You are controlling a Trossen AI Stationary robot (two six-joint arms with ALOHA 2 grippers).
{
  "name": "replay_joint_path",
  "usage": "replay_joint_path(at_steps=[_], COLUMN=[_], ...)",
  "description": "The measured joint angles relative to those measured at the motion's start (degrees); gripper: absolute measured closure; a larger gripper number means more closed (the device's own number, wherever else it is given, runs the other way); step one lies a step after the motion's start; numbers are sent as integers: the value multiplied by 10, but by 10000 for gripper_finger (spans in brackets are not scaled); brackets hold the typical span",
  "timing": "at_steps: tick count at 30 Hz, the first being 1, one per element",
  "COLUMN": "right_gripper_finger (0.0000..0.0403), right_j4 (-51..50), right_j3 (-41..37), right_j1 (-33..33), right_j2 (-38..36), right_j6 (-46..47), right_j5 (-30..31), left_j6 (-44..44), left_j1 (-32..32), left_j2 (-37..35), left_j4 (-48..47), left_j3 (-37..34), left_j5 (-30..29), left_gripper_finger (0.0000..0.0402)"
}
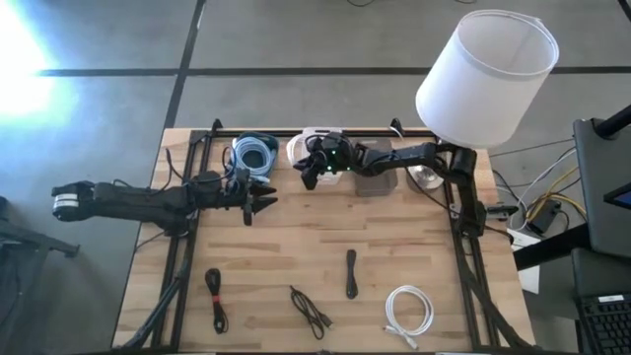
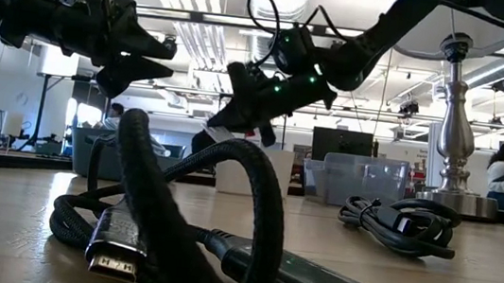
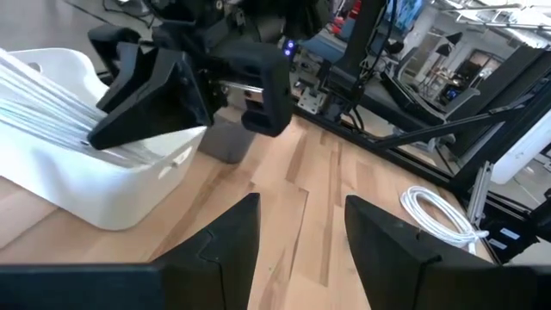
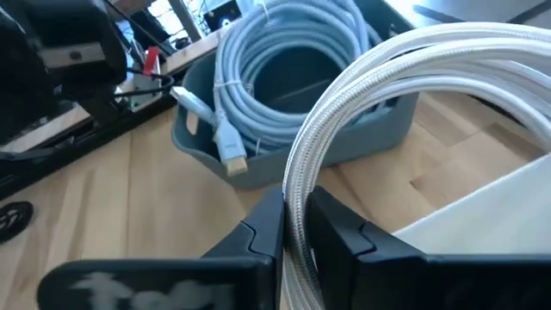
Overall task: Pick & Place USB Port
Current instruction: Put the top white HDMI cable into the white bin
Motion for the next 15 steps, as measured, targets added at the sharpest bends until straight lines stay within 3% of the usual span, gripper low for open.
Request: replay_joint_path(at_steps=[15], right_gripper_finger=[288], right_j4=[-8], right_j3=[0], right_j1=[18], right_j2=[-2], right_j6=[-14], right_j5=[15], left_j6=[-1], left_j1=[0], left_j2=[0], left_j4=[-4], left_j3=[0], left_j5=[-1], left_gripper_finger=[227])
